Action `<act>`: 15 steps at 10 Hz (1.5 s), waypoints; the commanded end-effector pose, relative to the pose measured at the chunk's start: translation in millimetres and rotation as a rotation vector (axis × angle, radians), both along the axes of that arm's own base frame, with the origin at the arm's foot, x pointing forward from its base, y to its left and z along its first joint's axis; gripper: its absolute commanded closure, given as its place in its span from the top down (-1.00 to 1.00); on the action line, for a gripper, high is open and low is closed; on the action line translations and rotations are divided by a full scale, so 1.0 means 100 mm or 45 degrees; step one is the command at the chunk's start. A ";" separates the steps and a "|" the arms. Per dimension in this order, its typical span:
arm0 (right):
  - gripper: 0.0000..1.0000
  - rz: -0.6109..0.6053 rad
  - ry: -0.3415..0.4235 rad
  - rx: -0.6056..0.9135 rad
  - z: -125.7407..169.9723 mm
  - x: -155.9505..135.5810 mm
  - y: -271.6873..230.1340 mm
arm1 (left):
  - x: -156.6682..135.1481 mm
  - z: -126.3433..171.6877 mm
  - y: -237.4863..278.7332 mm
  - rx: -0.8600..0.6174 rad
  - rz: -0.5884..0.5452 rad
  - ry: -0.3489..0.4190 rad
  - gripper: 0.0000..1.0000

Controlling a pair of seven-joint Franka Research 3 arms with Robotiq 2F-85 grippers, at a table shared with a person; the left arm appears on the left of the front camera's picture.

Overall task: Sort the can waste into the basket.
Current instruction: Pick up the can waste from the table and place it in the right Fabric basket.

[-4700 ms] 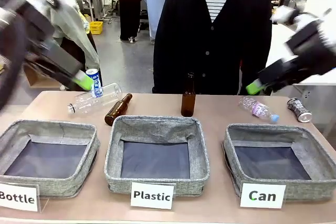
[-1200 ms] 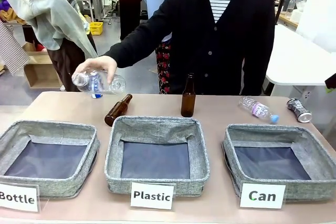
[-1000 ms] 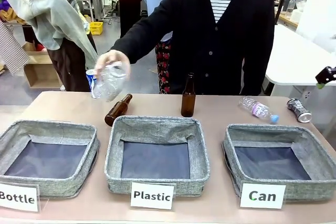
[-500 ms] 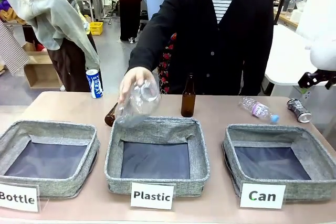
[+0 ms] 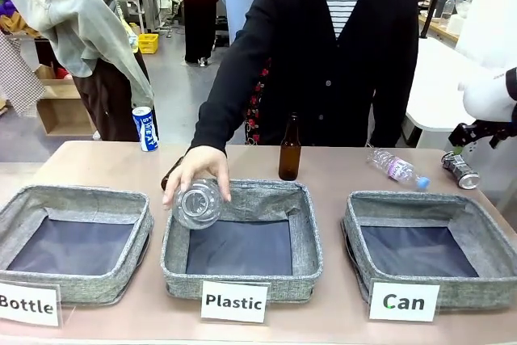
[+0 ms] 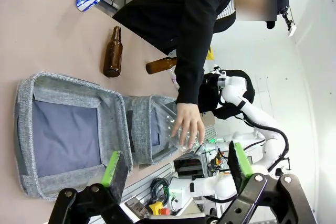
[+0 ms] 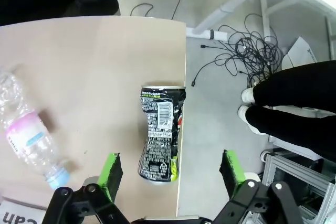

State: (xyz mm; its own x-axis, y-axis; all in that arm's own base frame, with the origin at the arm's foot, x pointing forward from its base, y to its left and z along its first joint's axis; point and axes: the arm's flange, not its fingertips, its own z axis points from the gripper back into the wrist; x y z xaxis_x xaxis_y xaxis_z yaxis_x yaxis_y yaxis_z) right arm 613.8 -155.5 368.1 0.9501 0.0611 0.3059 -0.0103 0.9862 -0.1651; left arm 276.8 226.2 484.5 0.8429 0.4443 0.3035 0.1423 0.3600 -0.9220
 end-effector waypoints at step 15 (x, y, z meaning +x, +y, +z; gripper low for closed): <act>-0.24 -0.025 0.067 0.111 -0.64 0.10 -0.07 | -0.01 0.02 0.00 0.006 -0.013 -0.025 1.00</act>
State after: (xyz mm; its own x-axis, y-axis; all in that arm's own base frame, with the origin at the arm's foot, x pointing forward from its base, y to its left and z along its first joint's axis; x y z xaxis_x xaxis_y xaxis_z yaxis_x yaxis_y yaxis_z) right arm 616.9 -156.7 303.0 0.9654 0.0050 0.2609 0.0217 0.9948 -0.0994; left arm 276.7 226.3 484.5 0.8427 0.4441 0.3045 0.1431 0.3605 -0.9217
